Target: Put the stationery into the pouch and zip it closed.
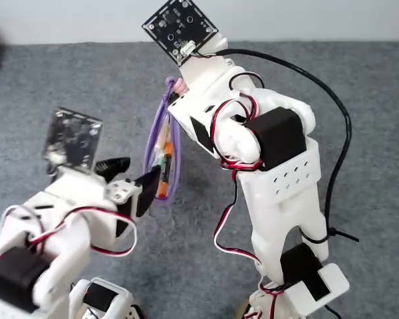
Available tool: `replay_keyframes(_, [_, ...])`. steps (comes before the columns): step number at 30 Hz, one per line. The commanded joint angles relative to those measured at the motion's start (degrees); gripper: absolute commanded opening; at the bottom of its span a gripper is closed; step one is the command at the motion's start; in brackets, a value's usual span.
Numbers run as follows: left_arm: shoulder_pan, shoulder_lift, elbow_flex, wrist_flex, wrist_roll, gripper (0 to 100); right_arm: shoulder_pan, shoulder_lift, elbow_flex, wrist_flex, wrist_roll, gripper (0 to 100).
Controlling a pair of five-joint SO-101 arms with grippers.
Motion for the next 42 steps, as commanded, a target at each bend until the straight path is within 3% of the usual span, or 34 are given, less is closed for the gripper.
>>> replay_keyframes(1, [-0.6,-0.2,-5.2,0.3,0.5,17,0.8,-0.5,-2.2,-1.5,1.6,0.7])
replay_keyframes(6, [-1.1,-0.2,-6.4,0.4,0.4,17,2.7,-0.6,-2.2,-2.9,5.0,0.7])
replay_keyframes(12, [-12.7,0.3,-5.8,-0.2,-3.2,17,2.6,-0.8,-2.3,-7.2,5.1,0.7])
replay_keyframes(18, [-17.2,-0.1,0.9,-1.0,-8.2,17,-0.8,-0.8,-2.3,-7.3,7.2,0.7])
replay_keyframes(22, [-15.8,-0.1,5.4,-1.0,-8.3,17,-1.8,-0.8,-2.3,-10.9,8.7,0.7])
replay_keyframes(27, [-7.3,0.0,7.0,-1.1,-7.8,17,-2.1,-0.5,-2.3,-13.6,8.7,0.7])
replay_keyframes(33, [2.5,0.4,7.1,-9.8,-0.4,17,-5.4,-0.7,-2.2,-13.1,8.4,0.7])
replay_keyframes(42, [4.5,0.4,15.6,-15.2,-0.4,17,-5.8,-1.6,-2.3,-3.8,5.7,0.7])
